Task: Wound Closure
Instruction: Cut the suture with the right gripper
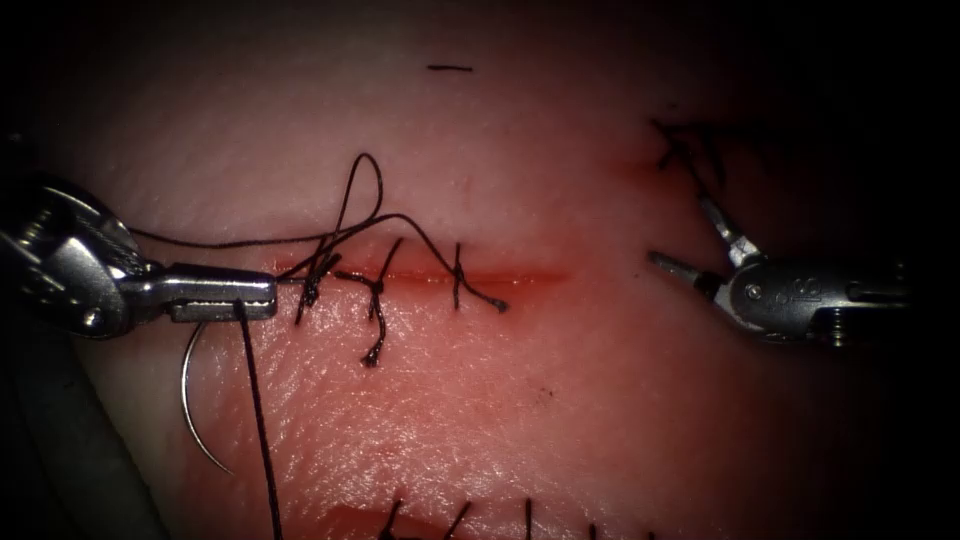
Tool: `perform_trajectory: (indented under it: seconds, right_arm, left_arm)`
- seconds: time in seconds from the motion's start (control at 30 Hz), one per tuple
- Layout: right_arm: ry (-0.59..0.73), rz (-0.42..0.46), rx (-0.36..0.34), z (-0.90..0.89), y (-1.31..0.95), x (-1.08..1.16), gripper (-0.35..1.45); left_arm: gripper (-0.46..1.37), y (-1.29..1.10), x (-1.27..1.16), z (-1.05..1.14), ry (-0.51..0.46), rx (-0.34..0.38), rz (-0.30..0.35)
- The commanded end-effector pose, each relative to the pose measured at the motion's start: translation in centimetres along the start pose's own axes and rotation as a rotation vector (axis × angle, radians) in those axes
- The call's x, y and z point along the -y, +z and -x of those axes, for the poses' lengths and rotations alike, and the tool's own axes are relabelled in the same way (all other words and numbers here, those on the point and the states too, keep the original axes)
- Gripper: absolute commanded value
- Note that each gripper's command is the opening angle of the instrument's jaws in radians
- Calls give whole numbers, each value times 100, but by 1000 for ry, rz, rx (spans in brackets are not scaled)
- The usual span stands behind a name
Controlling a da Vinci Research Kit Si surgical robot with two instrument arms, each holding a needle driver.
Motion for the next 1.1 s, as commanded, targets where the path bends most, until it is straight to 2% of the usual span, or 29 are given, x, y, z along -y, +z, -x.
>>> perform_trajectory:
  seconds: [0.03, 0.23, 0.37, 0.57, 0.77, 1.1]
  right_arm:
    - [0, -9, 0, 0, 0, 0, 125]
    - [1, -6, 1, -3, 2, 3, 135]
    - [17, -16, -6, -4, 3, 8, 135]
    - [98, -89, -49, -5, 10, 20, 133]
    - [185, -186, -95, -4, 23, 40, 101]
    - [179, -296, -144, -5, 42, 58, 99]
  left_arm:
    - [-35, 0, 1, 1, -1, -2, 2]
    - [-35, 2, 8, 10, -6, 2, 2]
    - [-35, 3, 19, 13, -3, 5, -1]
    - [-35, 6, 39, 17, 2, 9, -3]
    - [-35, 7, 55, 21, 6, 16, -3]
    - [-35, 9, 70, 24, 9, 19, -1]
